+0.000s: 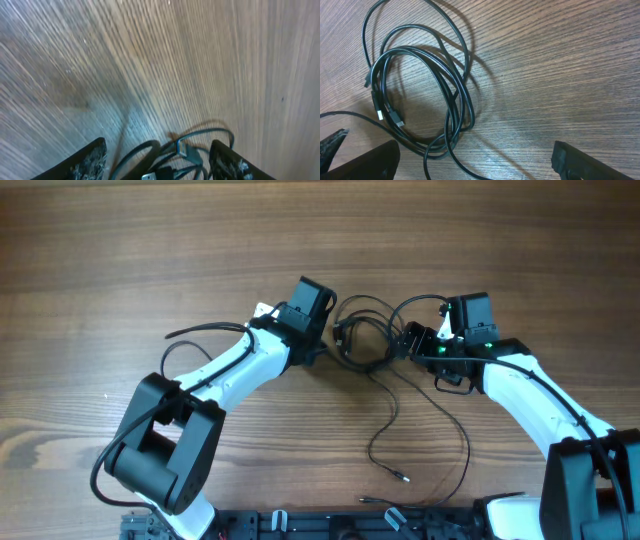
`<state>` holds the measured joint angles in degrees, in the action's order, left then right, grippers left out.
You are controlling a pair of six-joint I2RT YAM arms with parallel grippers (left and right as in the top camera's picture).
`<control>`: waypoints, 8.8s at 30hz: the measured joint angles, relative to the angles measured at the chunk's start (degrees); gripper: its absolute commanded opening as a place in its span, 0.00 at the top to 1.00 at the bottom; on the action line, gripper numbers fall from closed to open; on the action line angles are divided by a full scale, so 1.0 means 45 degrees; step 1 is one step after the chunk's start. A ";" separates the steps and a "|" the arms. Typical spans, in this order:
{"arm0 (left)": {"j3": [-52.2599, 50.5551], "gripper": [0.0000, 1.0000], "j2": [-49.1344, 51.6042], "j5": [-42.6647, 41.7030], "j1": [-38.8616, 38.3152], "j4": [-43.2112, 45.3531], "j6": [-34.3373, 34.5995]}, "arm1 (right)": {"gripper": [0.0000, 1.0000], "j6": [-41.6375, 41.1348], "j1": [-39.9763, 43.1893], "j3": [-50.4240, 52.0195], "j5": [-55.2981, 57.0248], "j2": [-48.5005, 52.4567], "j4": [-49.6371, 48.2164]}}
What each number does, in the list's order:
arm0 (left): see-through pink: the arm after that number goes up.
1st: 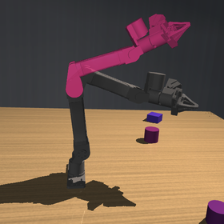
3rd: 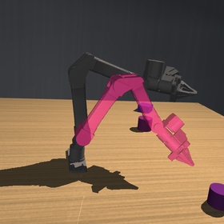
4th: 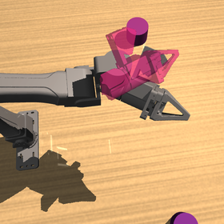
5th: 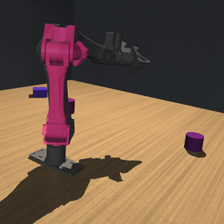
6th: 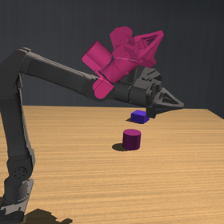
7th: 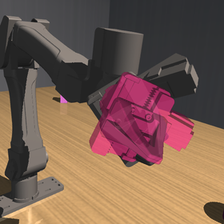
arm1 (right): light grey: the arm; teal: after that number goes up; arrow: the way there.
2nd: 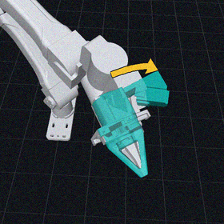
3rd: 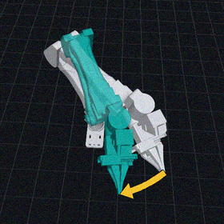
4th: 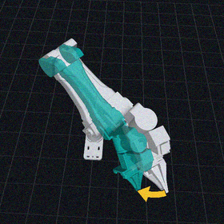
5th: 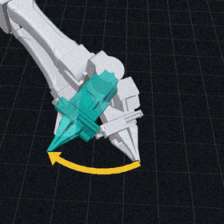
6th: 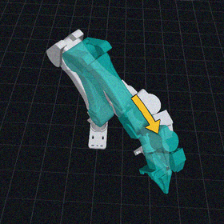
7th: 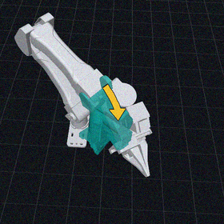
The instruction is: Untangle cables
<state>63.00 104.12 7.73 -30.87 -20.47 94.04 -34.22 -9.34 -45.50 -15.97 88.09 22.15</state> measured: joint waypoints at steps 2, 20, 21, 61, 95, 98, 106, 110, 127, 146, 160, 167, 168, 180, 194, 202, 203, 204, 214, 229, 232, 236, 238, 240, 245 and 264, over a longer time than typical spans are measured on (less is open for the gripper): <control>0.0000 0.23 0.0010 0.0311 0.0000 -0.0010 0.0053 | 0.00 0.0005 0.0000 0.0005 -0.0005 0.0000 0.0131; 0.0005 0.96 0.1005 0.0389 0.1574 -0.0733 -0.2963 | 0.00 0.0005 0.0000 0.0000 0.0000 0.0000 0.0321; 0.0005 0.96 0.1005 0.0306 0.1603 -0.0733 -0.3308 | 0.00 0.0005 0.0000 0.0000 0.0000 0.0000 0.0321; -0.0083 0.96 -0.6280 -1.1837 0.2157 0.3662 -1.3163 | 0.96 -0.5824 -0.2506 -0.0165 -0.2244 0.0000 -0.0942; -0.0175 0.96 -0.8009 -0.5969 0.7033 0.0097 -1.4163 | 0.00 0.1277 0.1525 -0.0311 -0.1729 -0.0029 -0.0083; -0.0175 0.96 -0.7980 -0.4653 0.7184 0.1117 -1.4217 | 0.00 0.1239 0.1525 -0.0311 -0.1719 -0.0029 -0.0078; 0.2356 0.96 -0.6188 -0.3609 1.1142 0.4158 -1.6796 | 0.00 0.1234 0.1525 -0.0311 -0.1676 -0.0029 -0.0087; 0.6052 0.96 -0.3079 -0.3390 1.2337 0.4439 -1.8146 | 0.00 0.1234 0.1525 -0.0301 -0.1676 -0.0024 -0.0083; 0.7941 0.89 0.4129 -0.6450 1.2488 0.2084 -1.9676 | 0.00 0.1234 0.1525 -0.0301 -0.1676 -0.0024 -0.0083; 0.8320 0.01 0.4104 -0.2375 1.3075 -0.4605 -1.0826 | 0.00 0.1234 0.1525 -0.0301 -0.1676 -0.0024 -0.0083; 1.2944 0.00 0.5391 -0.0005 1.2730 -0.7757 -1.3867 | 0.00 0.1234 0.1525 -0.0301 -0.1676 -0.0024 -0.0087; 1.2774 0.00 0.5591 -0.5425 1.2429 -0.8485 -1.4858 | 0.00 0.1234 0.1525 -0.0301 -0.1676 -0.0024 -0.0087; 1.2774 0.00 0.5435 -0.5673 1.2254 -0.8718 -1.5169 | 0.00 0.1234 0.1525 -0.0301 -0.1676 -0.0024 -0.0083; 1.2541 0.00 -0.0408 -0.6611 0.8665 -1.1463 -1.8889 | 0.00 0.1234 0.1525 -0.0301 -0.1676 -0.0024 -0.0102; 0.0160 0.00 -1.2356 -0.4454 0.8301 -0.8548 -1.9220 | 0.00 0.1234 0.1525 -0.0253 -0.1676 -0.0024 -0.0112; -0.0447 0.00 -1.3153 -0.3759 0.8301 -1.1011 -1.9220 | 0.00 0.1234 0.1525 -0.0243 -0.1671 -0.0024 -0.0121; -0.0447 0.00 -1.3153 -0.3764 0.8301 -1.0870 -1.9220 | 0.00 0.1234 0.1525 -0.0243 -0.1676 -0.0024 -0.0126; -0.0447 0.00 -1.3153 -0.3764 0.8301 -1.0870 -1.9220 | 0.00 0.1234 0.1525 -0.0243 -0.1671 -0.0024 -0.0117; -0.0447 0.00 -1.3153 -0.3764 0.8301 -1.0880 -1.9220 | 0.00 0.1234 0.1525 -0.0243 -0.1481 -0.0024 -0.0180; -0.0447 0.00 -1.3153 -0.3764 0.8301 -1.0880 -1.9220 | 0.00 -0.0044 0.1525 -0.0238 -0.1506 -0.0024 0.0801; -0.0447 0.00 -1.3153 -0.3764 0.8301 -1.0880 -1.9220 | 0.03 0.0996 0.1511 -0.0233 -0.1661 -0.0024 0.0996; -0.0447 0.00 -1.3153 -0.3764 0.8301 -1.0880 -1.9220 | 0.04 0.3619 0.0962 -0.0233 -0.1690 0.0044 0.1127; -0.0447 0.00 -1.3153 -0.3764 0.8301 -1.0885 -1.9220 | 0.05 0.4080 0.0559 -0.0233 -0.1685 0.0223 0.1175; -0.0447 0.00 -1.3153 -0.3764 0.8301 -1.0880 -1.9220 | 0.13 0.4556 -0.0126 -0.0228 -0.1690 0.0670 0.1277; -0.0447 0.00 -1.3153 -0.3759 0.8301 -1.0880 -1.9220 | 0.91 0.5328 -0.1409 -0.0233 -0.0957 0.1603 0.1297; -0.0447 0.00 -1.3153 -0.3759 0.8301 -1.0880 -1.9220 | 0.96 0.4736 -0.1151 -0.4750 -0.2725 -0.2467 0.3410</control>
<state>60.99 44.93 -9.19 6.48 -69.43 7.55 -12.91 -14.52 -66.87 -28.23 76.99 37.50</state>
